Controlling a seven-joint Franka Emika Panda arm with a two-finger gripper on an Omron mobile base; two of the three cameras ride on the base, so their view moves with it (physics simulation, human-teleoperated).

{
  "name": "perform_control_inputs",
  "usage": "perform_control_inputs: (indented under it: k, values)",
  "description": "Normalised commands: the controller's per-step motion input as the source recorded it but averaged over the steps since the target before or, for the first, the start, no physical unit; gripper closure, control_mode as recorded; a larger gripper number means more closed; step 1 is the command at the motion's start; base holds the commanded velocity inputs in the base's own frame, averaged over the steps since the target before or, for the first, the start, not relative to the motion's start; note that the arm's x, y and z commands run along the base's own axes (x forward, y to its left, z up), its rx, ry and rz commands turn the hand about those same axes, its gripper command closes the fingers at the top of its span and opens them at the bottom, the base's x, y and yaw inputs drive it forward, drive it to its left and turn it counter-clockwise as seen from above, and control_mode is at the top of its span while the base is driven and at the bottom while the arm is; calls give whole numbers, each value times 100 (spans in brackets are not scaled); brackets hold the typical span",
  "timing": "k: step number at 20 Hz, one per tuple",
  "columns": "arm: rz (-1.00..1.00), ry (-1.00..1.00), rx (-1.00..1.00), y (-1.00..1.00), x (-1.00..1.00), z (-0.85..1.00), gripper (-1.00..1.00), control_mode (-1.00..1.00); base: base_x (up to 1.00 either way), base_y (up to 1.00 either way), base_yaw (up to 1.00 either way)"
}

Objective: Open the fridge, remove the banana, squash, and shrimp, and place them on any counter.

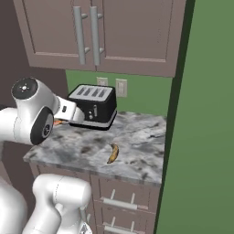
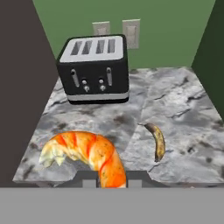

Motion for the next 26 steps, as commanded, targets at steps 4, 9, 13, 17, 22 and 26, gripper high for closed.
perform_control_inputs:
  k: [4, 9, 13, 17, 22, 26]
  values:
    - [2, 13, 0, 0, 68, -57, 100, -100, 0, 0, 0]
    - [3, 13, -2, -6, 60, -71, 100, -100, 0, 0, 0]
    - [4, 14, -4, -6, 51, -78, 100, -100, 0, 0, 0]
    - [3, 11, -2, -9, 57, -72, 100, -100, 0, 0, 0]
    - [2, 10, 0, -7, 61, -64, 100, -100, 0, 0, 0]
    - [1, 11, 0, -1, 59, -64, 100, -100, 0, 0, 0]
